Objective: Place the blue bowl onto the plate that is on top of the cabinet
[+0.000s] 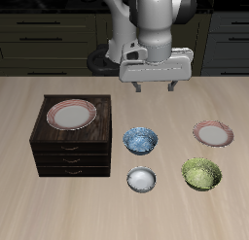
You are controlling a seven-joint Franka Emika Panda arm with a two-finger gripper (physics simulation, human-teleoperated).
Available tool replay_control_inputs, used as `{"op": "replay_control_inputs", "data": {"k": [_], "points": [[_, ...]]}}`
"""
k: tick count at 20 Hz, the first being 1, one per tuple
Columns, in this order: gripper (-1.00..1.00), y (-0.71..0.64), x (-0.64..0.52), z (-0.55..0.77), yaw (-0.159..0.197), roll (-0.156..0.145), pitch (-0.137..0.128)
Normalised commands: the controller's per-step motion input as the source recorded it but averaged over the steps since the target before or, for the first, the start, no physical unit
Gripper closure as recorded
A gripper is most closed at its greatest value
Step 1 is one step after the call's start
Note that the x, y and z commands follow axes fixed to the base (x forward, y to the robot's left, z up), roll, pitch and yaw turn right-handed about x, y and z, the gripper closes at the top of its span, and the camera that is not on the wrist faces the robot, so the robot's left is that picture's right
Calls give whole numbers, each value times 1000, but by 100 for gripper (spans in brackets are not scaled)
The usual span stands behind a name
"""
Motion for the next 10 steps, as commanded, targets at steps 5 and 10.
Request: {"op": "replay_control_inputs", "data": {"k": [5, 10], "points": [[-100, -151, 127, -177, 15, -37, -26], [-100, -76, 127, -321, -22, -26, 28]]}}
